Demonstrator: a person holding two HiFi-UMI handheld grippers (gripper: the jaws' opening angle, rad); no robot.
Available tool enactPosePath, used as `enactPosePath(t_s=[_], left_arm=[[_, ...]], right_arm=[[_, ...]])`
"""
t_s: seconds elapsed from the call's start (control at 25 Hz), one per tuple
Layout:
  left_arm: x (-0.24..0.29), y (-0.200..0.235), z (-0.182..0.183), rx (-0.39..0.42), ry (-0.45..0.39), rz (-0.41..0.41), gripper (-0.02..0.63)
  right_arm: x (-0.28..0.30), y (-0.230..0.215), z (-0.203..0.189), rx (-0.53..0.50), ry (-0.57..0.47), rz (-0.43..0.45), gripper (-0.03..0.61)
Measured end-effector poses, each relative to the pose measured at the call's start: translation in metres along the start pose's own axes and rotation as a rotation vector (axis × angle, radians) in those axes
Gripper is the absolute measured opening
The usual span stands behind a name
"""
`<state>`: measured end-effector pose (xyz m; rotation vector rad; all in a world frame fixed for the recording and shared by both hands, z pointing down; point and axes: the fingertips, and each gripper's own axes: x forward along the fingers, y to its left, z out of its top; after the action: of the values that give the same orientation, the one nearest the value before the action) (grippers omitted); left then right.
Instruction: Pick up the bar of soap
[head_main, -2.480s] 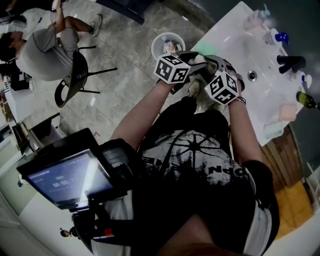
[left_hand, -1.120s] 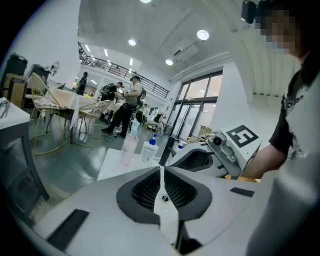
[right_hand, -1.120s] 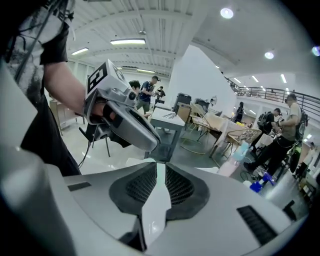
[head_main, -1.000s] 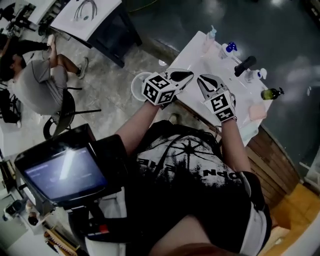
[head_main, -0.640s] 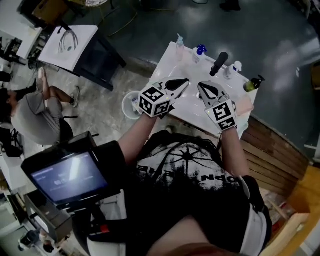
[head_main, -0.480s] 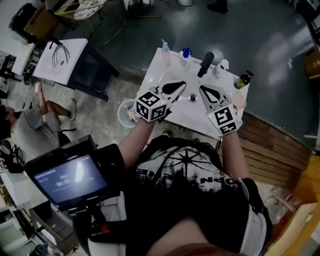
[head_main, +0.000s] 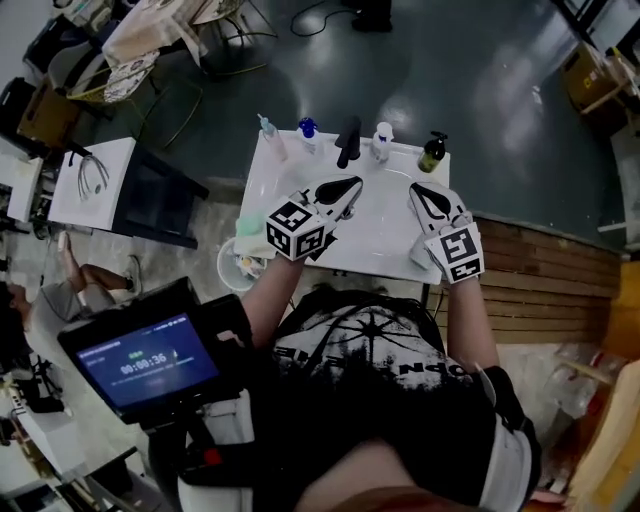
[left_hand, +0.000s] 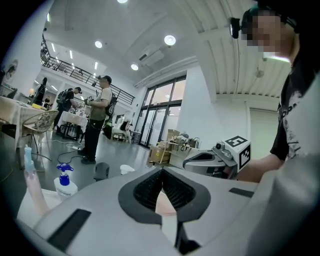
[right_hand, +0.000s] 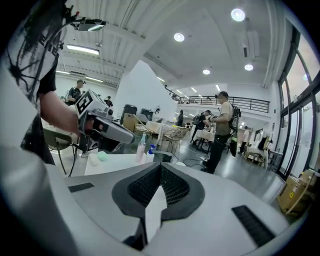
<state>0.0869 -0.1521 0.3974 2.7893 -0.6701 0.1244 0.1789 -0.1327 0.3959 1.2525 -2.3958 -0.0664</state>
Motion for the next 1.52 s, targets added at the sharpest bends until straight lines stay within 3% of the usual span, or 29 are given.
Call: enactPosePath(t_s=[0.56, 1.52], left_arm=[[0.049, -0.046, 0.004, 0.037, 0.031, -0.075, 0.012], [0.053, -0.05, 0.013, 0.016, 0.022, -0.08, 0.012]], right_arm=[[-0.063, -0.043, -0.031, 0.072, -0.006, -0.11, 0.015], [-0.067, -0.05, -0.024, 0.037, -0.012, -0.104, 0.014]])
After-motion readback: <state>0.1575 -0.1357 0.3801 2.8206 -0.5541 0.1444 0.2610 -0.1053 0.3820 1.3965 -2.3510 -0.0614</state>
